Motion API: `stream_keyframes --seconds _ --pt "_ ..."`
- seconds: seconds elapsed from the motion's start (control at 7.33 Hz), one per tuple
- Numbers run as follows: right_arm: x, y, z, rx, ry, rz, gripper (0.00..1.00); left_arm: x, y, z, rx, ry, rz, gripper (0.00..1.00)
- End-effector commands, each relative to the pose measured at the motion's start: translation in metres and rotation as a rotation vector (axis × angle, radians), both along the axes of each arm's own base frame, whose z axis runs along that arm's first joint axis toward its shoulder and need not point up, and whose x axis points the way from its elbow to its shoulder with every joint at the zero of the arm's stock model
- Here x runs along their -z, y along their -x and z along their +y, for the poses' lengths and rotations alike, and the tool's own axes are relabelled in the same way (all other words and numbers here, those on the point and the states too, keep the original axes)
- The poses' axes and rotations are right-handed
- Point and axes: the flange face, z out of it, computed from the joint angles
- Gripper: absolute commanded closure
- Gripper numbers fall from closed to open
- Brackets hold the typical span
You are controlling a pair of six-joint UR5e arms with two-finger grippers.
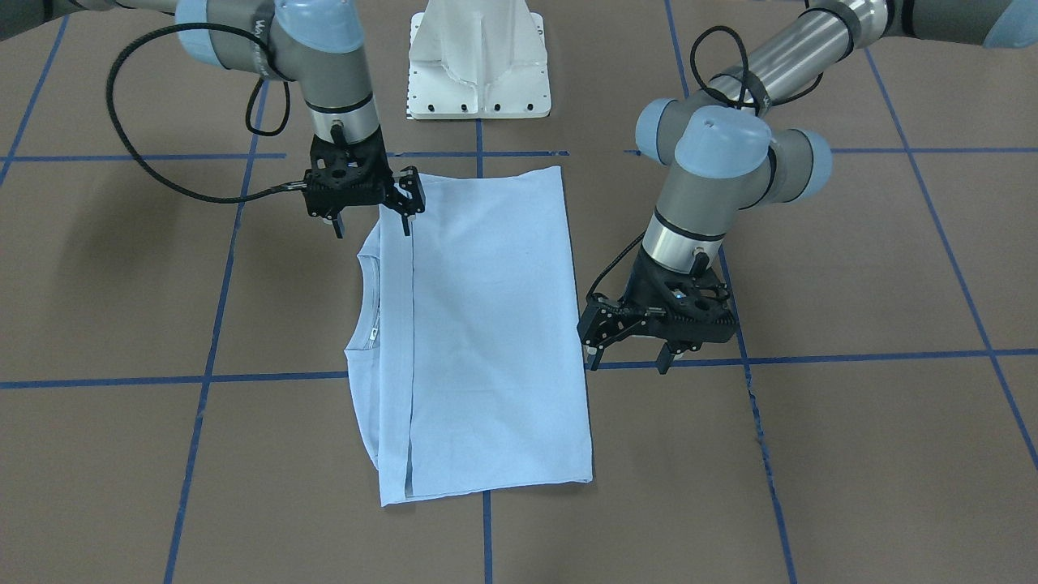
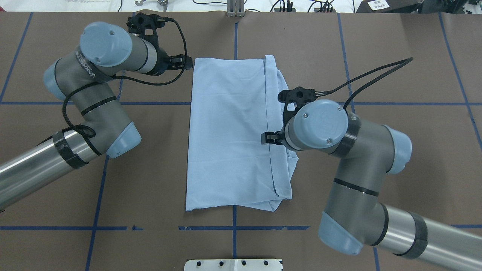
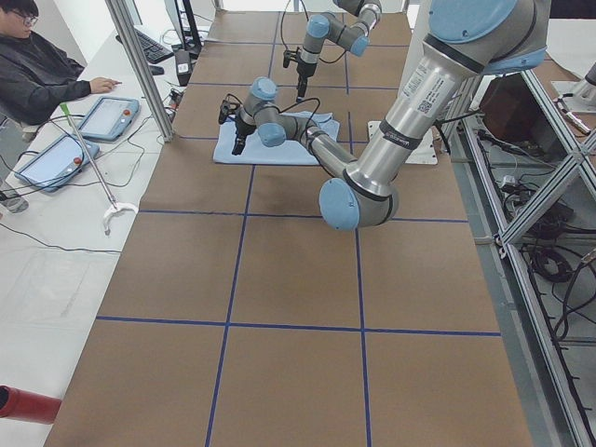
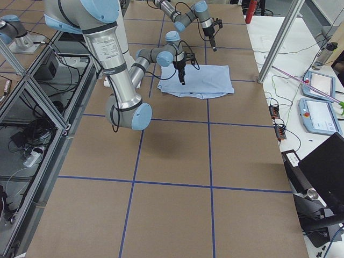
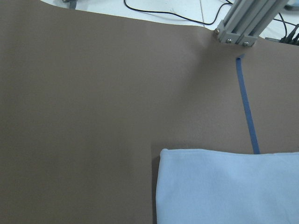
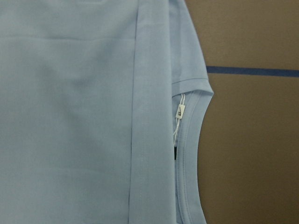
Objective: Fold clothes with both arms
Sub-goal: 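Move the right gripper to the shirt's side edge while the left gripper withdraws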
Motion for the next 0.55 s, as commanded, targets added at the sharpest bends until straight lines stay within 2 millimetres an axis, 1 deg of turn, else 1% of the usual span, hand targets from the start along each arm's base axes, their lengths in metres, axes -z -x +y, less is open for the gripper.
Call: stream_keyframes --seconds 0.0,0.14,0.27,0.41 --pt "0.005 0.047 0.049 0.127 -0.133 0.126 0.00 0.008 0.005 0.014 -0.011 -0.005 0.007 0.00" --pt "0.008 0.064 0.074 0.153 -0.158 0.155 0.03 0.006 0.004 0.014 -0.012 -0.003 0.005 0.00" --pt "0.011 0.072 0.088 0.169 -0.172 0.152 0.17 0.006 0.004 0.014 -0.012 -0.002 0.004 0.00" --pt "0.011 0.076 0.096 0.187 -0.178 0.149 0.22 0.002 0.002 0.015 -0.015 0.001 0.001 0.00"
